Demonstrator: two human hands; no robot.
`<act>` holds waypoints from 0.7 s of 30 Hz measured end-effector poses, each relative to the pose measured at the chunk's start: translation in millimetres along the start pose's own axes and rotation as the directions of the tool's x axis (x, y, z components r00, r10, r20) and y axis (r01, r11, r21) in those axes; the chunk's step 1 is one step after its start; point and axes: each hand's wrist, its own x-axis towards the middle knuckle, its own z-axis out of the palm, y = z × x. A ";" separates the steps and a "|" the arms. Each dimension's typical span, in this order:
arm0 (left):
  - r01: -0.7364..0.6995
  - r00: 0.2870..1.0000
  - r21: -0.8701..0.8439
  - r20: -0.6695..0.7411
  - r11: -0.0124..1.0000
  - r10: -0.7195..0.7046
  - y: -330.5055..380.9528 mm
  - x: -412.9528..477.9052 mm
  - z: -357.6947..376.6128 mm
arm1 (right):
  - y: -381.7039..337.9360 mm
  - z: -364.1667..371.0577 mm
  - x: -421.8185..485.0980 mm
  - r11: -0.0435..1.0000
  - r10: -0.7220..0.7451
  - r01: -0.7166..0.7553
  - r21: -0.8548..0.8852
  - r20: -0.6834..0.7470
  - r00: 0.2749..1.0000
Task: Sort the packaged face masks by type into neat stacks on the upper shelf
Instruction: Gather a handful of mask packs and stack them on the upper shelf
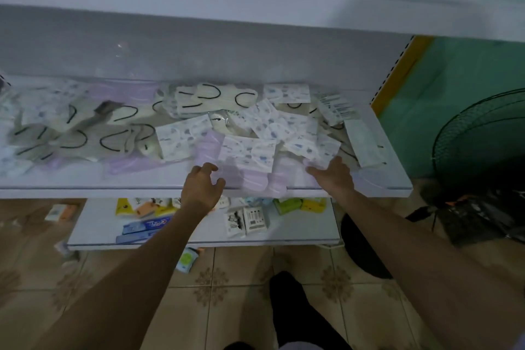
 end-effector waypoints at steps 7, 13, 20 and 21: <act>0.209 0.972 -0.058 -0.101 0.976 -0.214 0.5 50.2 24.3 | -24.4 14.6 68.5 0.993 0.089 -0.088 0.077 -0.004 0.996; 0.194 0.976 0.000 -0.105 0.981 -0.193 8.0 80.1 33.2 | -66.0 29.5 103.7 0.982 0.190 -0.190 -0.020 0.014 0.982; 0.324 0.945 0.087 0.016 0.942 -0.326 15.5 90.6 47.2 | -81.6 50.0 102.4 0.951 -0.039 0.029 -0.307 -0.028 0.999; 0.334 0.939 0.093 0.050 0.938 -0.340 16.3 90.4 47.8 | -80.5 50.7 102.0 0.942 -0.042 0.032 -0.334 -0.023 0.999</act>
